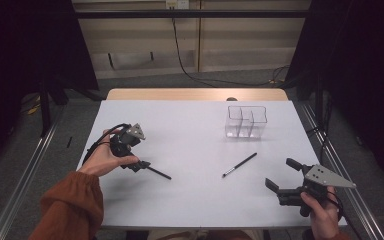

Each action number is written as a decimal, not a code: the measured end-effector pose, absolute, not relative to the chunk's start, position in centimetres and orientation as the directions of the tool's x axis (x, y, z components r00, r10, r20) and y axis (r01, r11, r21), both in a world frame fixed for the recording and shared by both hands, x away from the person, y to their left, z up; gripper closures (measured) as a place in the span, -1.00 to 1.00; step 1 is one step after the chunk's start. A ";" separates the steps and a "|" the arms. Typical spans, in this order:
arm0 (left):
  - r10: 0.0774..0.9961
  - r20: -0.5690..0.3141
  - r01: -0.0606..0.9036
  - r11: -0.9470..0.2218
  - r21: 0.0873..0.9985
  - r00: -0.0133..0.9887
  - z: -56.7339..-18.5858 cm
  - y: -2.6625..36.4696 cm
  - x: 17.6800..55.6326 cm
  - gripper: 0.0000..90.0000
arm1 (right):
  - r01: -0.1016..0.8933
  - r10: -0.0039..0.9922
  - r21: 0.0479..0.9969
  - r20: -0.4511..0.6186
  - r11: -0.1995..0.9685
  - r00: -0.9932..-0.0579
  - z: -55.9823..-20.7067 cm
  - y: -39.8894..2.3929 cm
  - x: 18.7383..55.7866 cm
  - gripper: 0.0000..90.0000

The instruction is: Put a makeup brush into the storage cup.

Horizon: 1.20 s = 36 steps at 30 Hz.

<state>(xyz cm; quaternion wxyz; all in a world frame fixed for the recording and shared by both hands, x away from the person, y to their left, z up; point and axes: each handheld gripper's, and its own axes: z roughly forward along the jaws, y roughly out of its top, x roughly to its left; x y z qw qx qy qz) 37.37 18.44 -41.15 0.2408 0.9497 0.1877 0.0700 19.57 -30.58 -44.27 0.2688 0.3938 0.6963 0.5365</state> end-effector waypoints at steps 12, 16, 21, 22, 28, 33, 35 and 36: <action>0.344 0.017 0.312 -0.872 0.376 0.939 -42.8 17.4 37.5 -0.83 | 0.262 0.836 0.958 0.050 0.114 -0.547 -44.3 -30.5 19.6 -1.00; 0.333 0.016 0.305 -0.880 0.364 0.943 -43.1 17.1 37.7 -0.80 | 0.263 0.834 0.958 0.051 0.115 -0.550 -44.3 -30.5 19.6 -1.00; 0.306 0.013 0.285 -0.901 0.329 0.952 -43.7 16.9 37.7 -0.64 | 0.263 0.837 0.958 0.050 0.114 -0.544 -44.3 -30.5 19.6 -1.00; 0.297 0.025 0.274 -0.908 0.318 0.955 -43.8 16.8 37.7 -0.65 | 0.263 0.837 0.958 0.050 0.114 -0.545 -44.3 -30.5 19.6 -1.00; 0.284 0.022 0.263 -0.912 0.314 0.959 -43.9 16.5 37.8 -0.50 | 0.265 0.837 0.957 0.051 0.115 -0.546 -44.3 -30.5 19.6 -1.00; 0.269 0.021 0.252 -0.924 0.288 0.963 -44.2 16.2 38.0 -0.43 | 0.263 0.838 0.958 0.047 0.116 -0.544 -44.3 -30.5 19.6 -1.00; 0.267 0.018 0.253 -0.929 0.269 0.963 -44.5 16.1 38.1 -0.43 | 0.261 0.837 0.958 0.045 0.118 -0.545 -44.3 -30.5 19.6 -1.00; 0.264 0.013 0.251 -0.930 0.267 0.964 -44.7 16.0 38.3 -0.39 | 0.261 0.836 0.958 0.044 0.120 -0.547 -44.3 -30.5 19.6 -1.00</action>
